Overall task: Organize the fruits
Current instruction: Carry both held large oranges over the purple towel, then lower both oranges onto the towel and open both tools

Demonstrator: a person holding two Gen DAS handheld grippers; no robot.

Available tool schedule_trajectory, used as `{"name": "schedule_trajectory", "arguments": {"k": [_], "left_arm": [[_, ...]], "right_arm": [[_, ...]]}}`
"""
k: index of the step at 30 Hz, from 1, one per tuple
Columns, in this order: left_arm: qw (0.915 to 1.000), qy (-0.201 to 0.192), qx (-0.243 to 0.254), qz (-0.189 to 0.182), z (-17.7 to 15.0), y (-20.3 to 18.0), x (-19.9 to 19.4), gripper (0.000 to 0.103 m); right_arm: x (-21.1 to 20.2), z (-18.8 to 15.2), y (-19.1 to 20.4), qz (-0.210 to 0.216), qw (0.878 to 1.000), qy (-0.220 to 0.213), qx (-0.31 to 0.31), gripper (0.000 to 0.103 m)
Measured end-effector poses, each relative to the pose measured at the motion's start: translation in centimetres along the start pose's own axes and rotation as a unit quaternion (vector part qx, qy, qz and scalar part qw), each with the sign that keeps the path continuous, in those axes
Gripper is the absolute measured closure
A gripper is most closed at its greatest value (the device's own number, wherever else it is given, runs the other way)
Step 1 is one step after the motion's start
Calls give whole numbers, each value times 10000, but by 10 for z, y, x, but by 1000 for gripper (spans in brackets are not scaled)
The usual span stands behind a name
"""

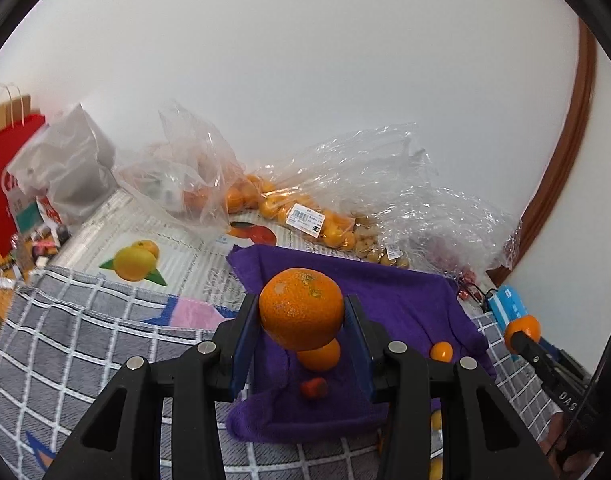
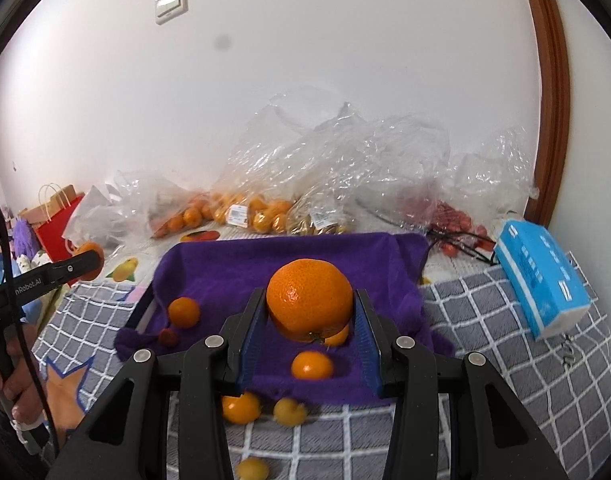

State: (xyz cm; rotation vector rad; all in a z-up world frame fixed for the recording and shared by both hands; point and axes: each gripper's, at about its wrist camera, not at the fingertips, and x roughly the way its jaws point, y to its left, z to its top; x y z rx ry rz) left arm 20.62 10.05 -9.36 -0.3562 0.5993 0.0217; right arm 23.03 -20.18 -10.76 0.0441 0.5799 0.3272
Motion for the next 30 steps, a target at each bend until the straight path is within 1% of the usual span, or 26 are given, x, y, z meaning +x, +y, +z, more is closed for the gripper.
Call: {"name": "schedule_trajectory", "arguments": {"k": [6,9,12,16,20,22,26,30], "left_arm": [[9991,279,-150,-288,-3,-10,31,63],[9982,444,-108,-384,-14,-18,48,63],[9972,582,21,-464,-26,-22,61,63],[9959,649,190,-604,-37,-23,67,63],[9936,794,163,-787,-45,-24,71,63],[9934,801,244,-782,-48,-28,73,63],[9943,752,457,-608,-54,-33,76,63],[9939,774,536,-579,-56,-37,78,63]], "right_arm": [[25,5,-15,-104,9999,124,13,60],[38,-1,-22,-218,9996,192,-10,60],[54,-13,-31,-233,9989,396,86,60],[68,-25,-35,-203,9976,657,110,60],[71,-33,-37,-232,9963,822,85,60],[75,-36,-38,-272,9952,934,93,60],[81,-38,-42,-263,9932,1116,199,60],[79,-38,-42,-230,9931,1124,243,60]]}}
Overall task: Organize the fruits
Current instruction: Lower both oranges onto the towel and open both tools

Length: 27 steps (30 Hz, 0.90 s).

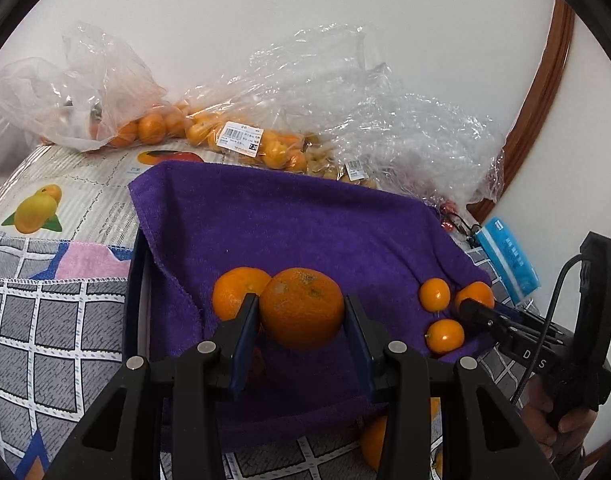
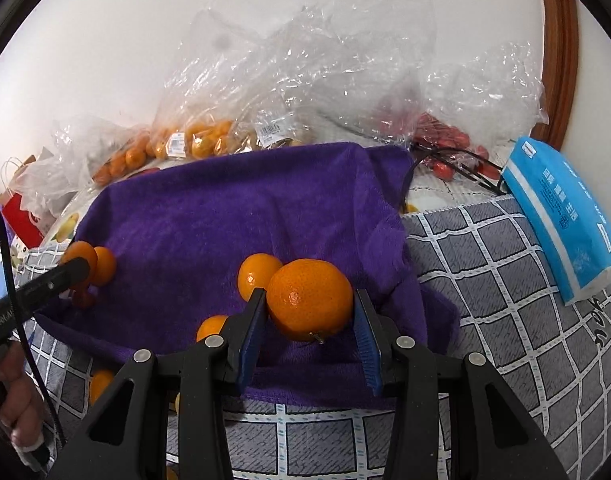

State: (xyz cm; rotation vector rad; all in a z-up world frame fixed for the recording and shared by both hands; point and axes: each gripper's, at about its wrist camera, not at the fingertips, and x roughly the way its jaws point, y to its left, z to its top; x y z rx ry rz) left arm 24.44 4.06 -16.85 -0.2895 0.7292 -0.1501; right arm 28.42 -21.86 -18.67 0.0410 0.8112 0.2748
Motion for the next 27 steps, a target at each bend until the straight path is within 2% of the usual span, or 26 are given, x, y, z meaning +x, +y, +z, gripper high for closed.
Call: {"name": "schedule_trajectory", "arguments": {"k": [8,12,18,21,25,27], "left_arm": [[9999,37,144,-51,-2,-4,1,63],[9994,193,236,-165,-5,-9,5,63],[9988,378,306,-23,-8,-12,12,63],[9985,497,243,5,-8,-10,17,63],[9980,564,289,65,-8,-12,17,63],[9978,587,319,46,-8,-13,18,63]], "right_arm": [[7,-1,3,-80,9999,105,-66,60],[7,-1,4,-109,9998,103,-131,60],[6,1,3,-102,9998,87,-115,60],[1,1,2,-78,9999,-54,-95,57],[-13,2,3,-179,9988,-451,-100,44],[-19,3,4,-274,9976,-625,-100,43]]}}
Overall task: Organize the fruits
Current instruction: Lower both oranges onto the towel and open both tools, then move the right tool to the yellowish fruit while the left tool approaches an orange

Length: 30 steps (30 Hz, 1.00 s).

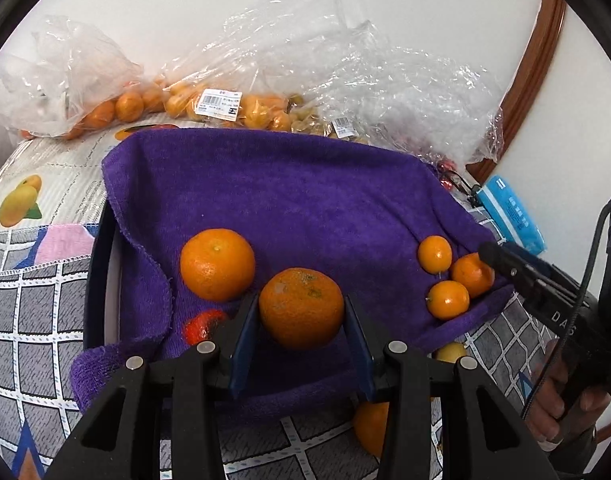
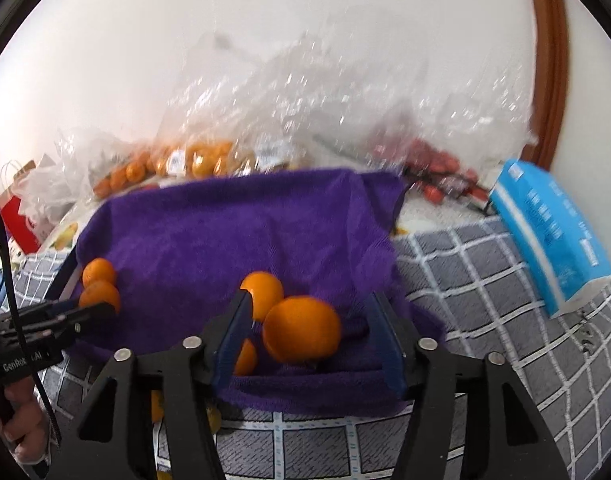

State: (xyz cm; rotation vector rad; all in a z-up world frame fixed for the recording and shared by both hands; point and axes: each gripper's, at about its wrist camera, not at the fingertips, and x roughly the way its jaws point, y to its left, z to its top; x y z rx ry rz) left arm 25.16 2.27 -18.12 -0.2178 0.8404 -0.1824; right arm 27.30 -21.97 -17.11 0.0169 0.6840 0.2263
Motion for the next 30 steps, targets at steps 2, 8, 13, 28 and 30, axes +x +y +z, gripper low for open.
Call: {"name": "schedule_trajectory", "arguments": {"k": [2,8,13,28,30], "left_arm": [[10000,-9,-5,31,0,0,-1,62],[9987,-478,-119,-93,4,4,-24,54],[9975,-709,-62,-16,13,4,-48,53],[9990,351,-273,7,-37,12,-76,50],[9987,412,-276,102,-44,14,-78,50]], "right_arm": [[-3,0,1,5,10000,-64,-72,43],[-18,4,9,85,9991,-388,-164,43],[-32,-3,24,128,9996,-137,-202,46],[-26,-54,54,616,9956,599,-382,68],[-20,-56,54,590,9953,666,-379,70]]}}
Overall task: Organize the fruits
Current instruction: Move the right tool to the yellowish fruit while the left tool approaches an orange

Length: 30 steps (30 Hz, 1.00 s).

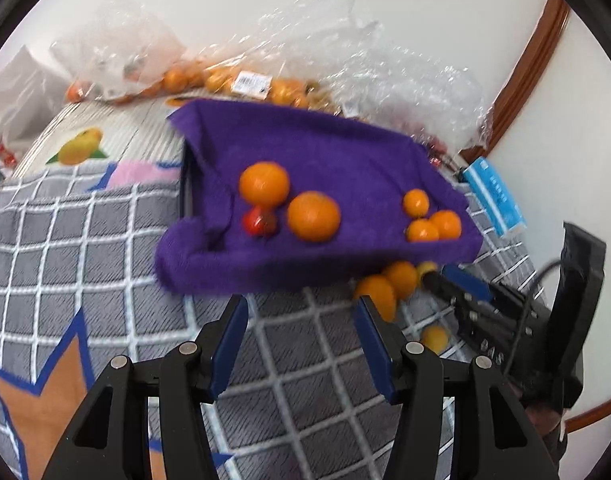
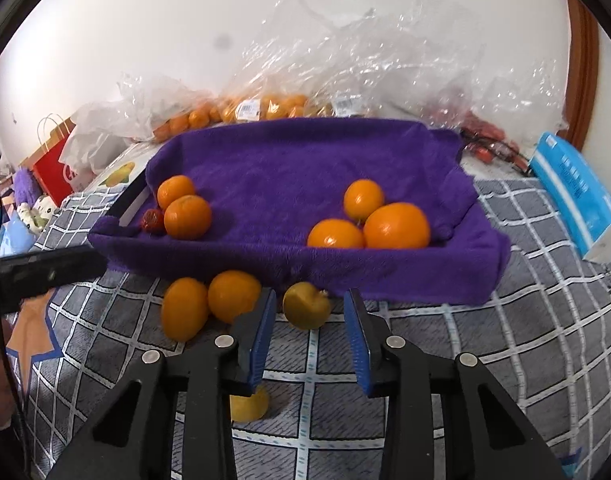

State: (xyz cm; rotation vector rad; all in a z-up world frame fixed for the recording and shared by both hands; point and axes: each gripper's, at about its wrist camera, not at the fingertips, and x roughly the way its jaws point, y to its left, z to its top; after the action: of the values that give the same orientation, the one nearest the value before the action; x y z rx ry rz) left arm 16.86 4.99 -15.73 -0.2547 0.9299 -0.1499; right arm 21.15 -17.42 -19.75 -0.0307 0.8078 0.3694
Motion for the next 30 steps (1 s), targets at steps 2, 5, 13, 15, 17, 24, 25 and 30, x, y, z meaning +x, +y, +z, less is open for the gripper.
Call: {"name": "schedule_trajectory", "arguments": {"k": [2,5,13,15,17,24,25,30], "left_arm": [[10000,35,-20,66,-5,2,-1,50],[9998,130,-101,59,-9,5,1,50],[9996,122,-61,244,-11,5,0,50],[9997,112,-70,207,-12,5,0,51],[9998,-24,-78,173,-13,4,-2,51],[9997,-97,135,158,-11,-12,1,51],[9997,-111,165,169,-11,-14,2,51],[9993,-96,318,170,-9,-27,7,51]], "right_arm": [[5,-2,0,58,10000,45,22,71],[8,-2,3,32,10000,61,-46,71],[14,0,9,-9,9996,194,-197,76],[11,-1,7,3,9998,125,-158,76],[7,-2,5,-29,9999,64,-119,76],[-13,-9,-7,-143,9998,-93,-35,76],[-17,-10,-10,-160,9998,-120,-15,76],[-30,-14,-22,-256,9995,-196,71,76]]}}
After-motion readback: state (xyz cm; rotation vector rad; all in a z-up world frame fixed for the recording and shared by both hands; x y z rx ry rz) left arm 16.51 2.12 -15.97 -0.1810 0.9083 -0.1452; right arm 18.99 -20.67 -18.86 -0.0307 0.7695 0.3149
